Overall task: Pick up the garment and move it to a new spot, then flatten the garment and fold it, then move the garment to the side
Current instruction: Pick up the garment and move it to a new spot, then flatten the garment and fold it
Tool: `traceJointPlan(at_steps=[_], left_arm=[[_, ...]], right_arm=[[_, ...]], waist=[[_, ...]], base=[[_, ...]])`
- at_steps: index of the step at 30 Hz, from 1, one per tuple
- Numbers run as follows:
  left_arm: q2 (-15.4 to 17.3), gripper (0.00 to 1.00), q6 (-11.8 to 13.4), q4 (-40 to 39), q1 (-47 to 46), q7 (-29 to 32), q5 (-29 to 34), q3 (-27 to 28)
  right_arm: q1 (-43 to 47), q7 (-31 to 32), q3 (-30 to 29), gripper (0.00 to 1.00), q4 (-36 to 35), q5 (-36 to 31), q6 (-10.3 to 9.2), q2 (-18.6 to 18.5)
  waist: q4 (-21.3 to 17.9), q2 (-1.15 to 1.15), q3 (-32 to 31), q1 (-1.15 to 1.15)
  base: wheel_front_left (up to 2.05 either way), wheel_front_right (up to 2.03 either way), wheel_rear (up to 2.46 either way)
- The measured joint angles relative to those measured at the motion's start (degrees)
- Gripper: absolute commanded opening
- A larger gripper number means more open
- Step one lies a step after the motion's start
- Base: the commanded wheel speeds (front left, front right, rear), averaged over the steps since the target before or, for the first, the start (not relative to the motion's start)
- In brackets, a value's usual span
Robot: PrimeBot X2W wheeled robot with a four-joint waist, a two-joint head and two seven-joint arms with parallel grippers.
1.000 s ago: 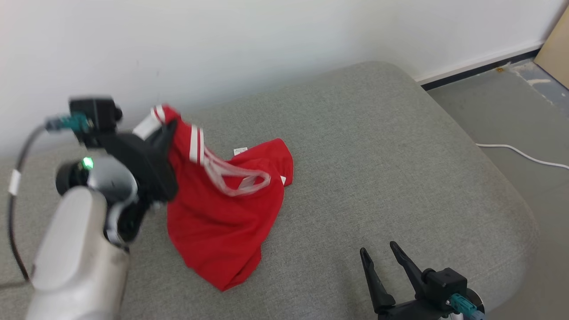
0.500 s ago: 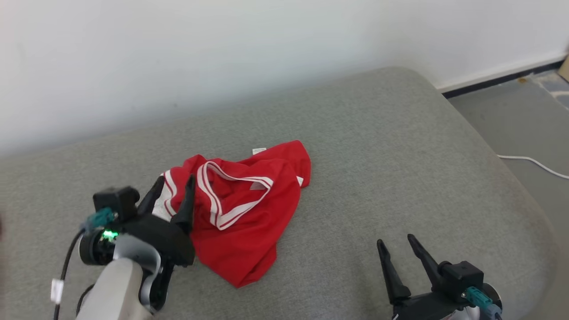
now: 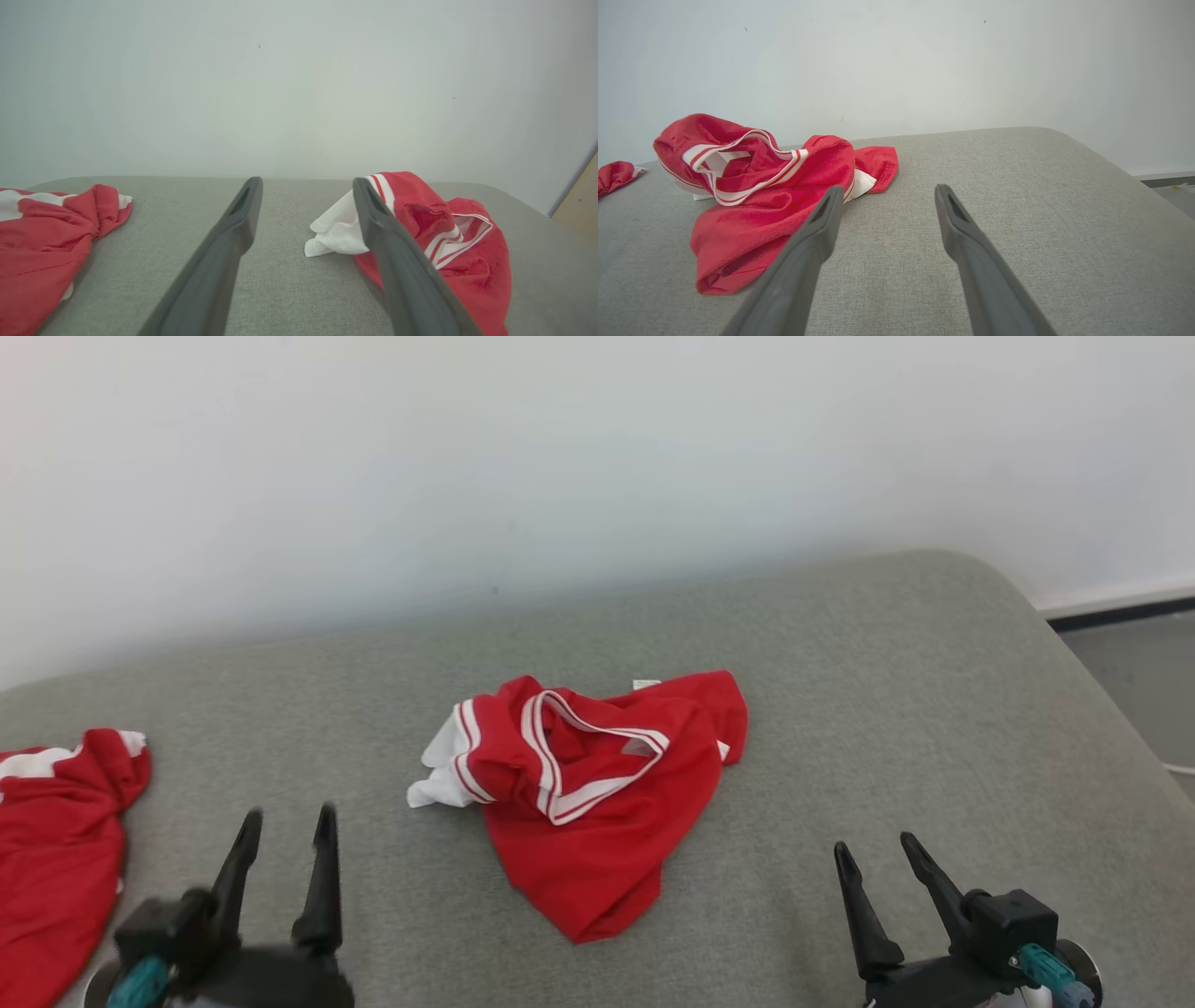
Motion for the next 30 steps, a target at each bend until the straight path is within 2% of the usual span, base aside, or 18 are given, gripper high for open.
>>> traceJointPlan(at_steps=[6,11,30], left_arm=[[-0.2,1.0,0.5,-5.5,9.0,0.0,2.7,2.4],[-1.4,1.0,0.4,-7.2,14.1,0.0,2.7,4.2],[-3.2,1.0,-1.5,-8.0,17.5,0.0,4.6,7.2]], right_arm=[[1.2,-0.1,-0.4,1.0,-0.4,0.7,0.0,-1.2],[1.8,-0.3,-0.6,1.0,-0.4,1.5,0.0,-2.2],[3.8,-0.2,-2.5,1.0,-0.4,2.1,0.0,-1.9]], waist=[[2.4,0.0,-1.9,-0.01],[3.8,0.0,-2.8,-0.01],[4.4,0.0,-3.8,0.0]], base=[[0.0,0.0,0.0],[0.0,0.0,0.0],[0.0,0.0,0.0]])
